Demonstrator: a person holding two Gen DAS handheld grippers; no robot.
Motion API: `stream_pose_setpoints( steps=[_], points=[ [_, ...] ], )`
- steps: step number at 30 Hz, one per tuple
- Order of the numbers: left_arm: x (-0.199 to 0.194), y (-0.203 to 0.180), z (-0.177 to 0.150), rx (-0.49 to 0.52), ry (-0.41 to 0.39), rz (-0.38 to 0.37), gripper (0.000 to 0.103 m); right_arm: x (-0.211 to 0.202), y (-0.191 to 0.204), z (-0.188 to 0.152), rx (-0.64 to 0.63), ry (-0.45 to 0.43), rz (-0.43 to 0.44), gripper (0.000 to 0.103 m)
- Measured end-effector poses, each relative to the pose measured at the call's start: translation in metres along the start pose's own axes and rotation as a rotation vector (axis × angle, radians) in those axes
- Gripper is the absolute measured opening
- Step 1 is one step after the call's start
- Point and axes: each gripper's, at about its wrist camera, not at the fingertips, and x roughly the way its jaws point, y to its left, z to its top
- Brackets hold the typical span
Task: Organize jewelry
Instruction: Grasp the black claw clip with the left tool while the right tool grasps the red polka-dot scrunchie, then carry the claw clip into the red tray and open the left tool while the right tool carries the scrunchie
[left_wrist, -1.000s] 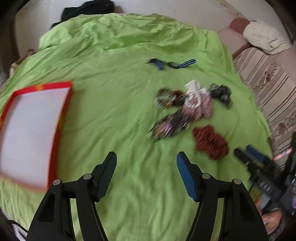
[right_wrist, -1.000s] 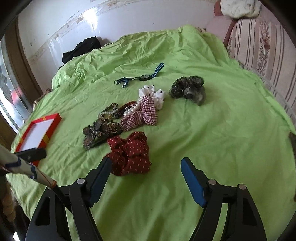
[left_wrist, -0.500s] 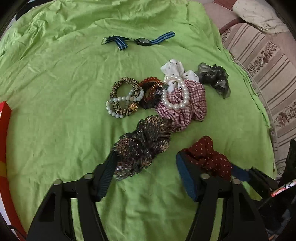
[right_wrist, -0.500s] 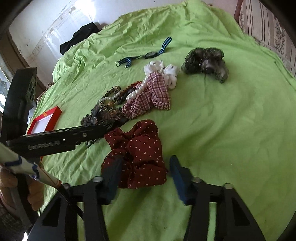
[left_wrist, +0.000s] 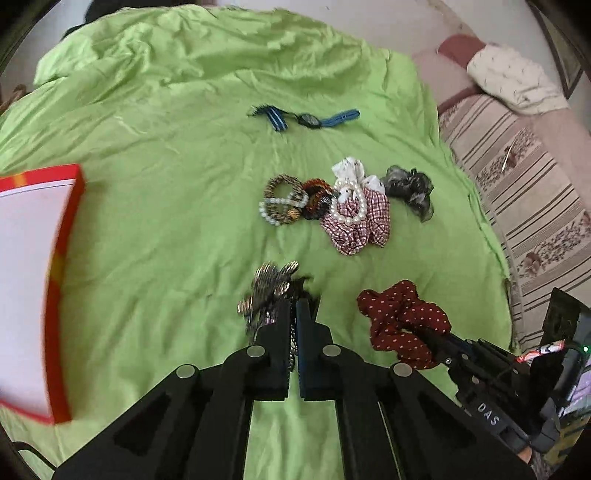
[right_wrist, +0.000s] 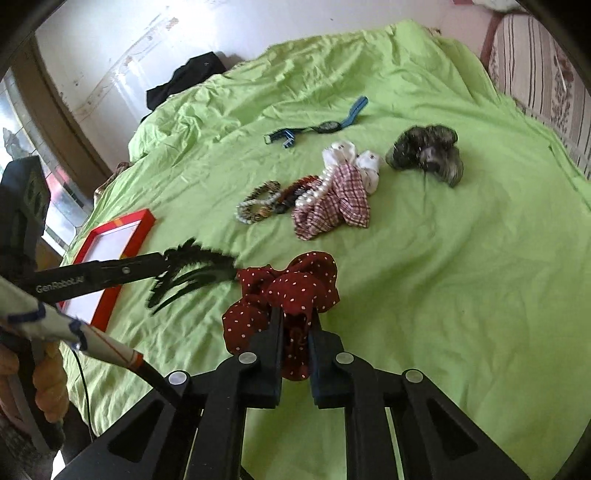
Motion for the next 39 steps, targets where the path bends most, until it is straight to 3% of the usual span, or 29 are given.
stream_pose_setpoints(
  steps=[8, 12, 14, 16, 17, 21, 24, 27, 28, 29, 30, 32, 34, 39],
  points=[
    [-0.081, 0.047, -0.017, -0.057, -0.122, 0.04, 0.0, -0.028, 0.047, 0.001, -0.109, -0.034, 0.0, 0.012],
    [-0.082, 0.058, -0.025, -0.042, -0.08, 0.049, 0.001, -0.029, 0.071, 0.002, -0.15, -0.039, 0.007, 0.012],
    [-0.068, 0.052, -0.03, -0.01, -0.05, 0.025, 0.01, -0.03, 0.075, -0.001, -0.156, -0.038, 0.004, 0.012],
    [-0.049, 0.041, -0.036, 0.026, -0.031, 0.016, 0.053, -0.031, 0.076, -0.005, -0.162, -0.035, -0.012, 0.012],
    [-0.041, 0.036, -0.038, 0.036, -0.038, 0.009, 0.059, -0.032, 0.074, -0.008, -0.163, -0.031, -0.023, 0.012],
    [-0.008, 0.017, -0.041, 0.069, -0.01, -0.034, 0.06, -0.035, 0.062, -0.011, -0.152, -0.022, -0.055, 0.012],
    [0.014, 0.006, -0.041, 0.101, 0.006, -0.006, 0.063, -0.036, 0.051, -0.011, -0.127, -0.017, -0.062, 0.012],
    [0.028, 0.0, -0.042, 0.13, 0.028, 0.049, 0.063, -0.035, 0.043, -0.011, -0.1, -0.013, -0.053, 0.012],
    [0.03, 0.001, -0.042, 0.135, 0.031, 0.068, 0.057, -0.034, 0.041, -0.012, -0.096, -0.011, -0.05, 0.012],
    [0.031, 0.002, -0.042, 0.135, 0.03, 0.094, 0.049, -0.033, 0.04, -0.012, -0.092, -0.008, -0.048, 0.012],
    [0.031, 0.004, -0.042, 0.131, 0.034, 0.126, 0.025, -0.032, 0.041, -0.012, -0.092, -0.006, -0.047, 0.012],
    [0.027, 0.013, -0.039, 0.096, 0.035, 0.108, 0.024, -0.03, 0.042, -0.012, -0.094, -0.001, -0.043, 0.012],
    [0.015, 0.023, -0.038, 0.052, 0.023, 0.084, 0.004, -0.028, 0.047, -0.011, -0.102, 0.002, -0.035, 0.012],
    [-0.041, 0.052, -0.036, -0.028, -0.057, 0.058, 0.004, -0.026, 0.075, -0.005, -0.157, 0.004, -0.003, 0.012]
  ],
)
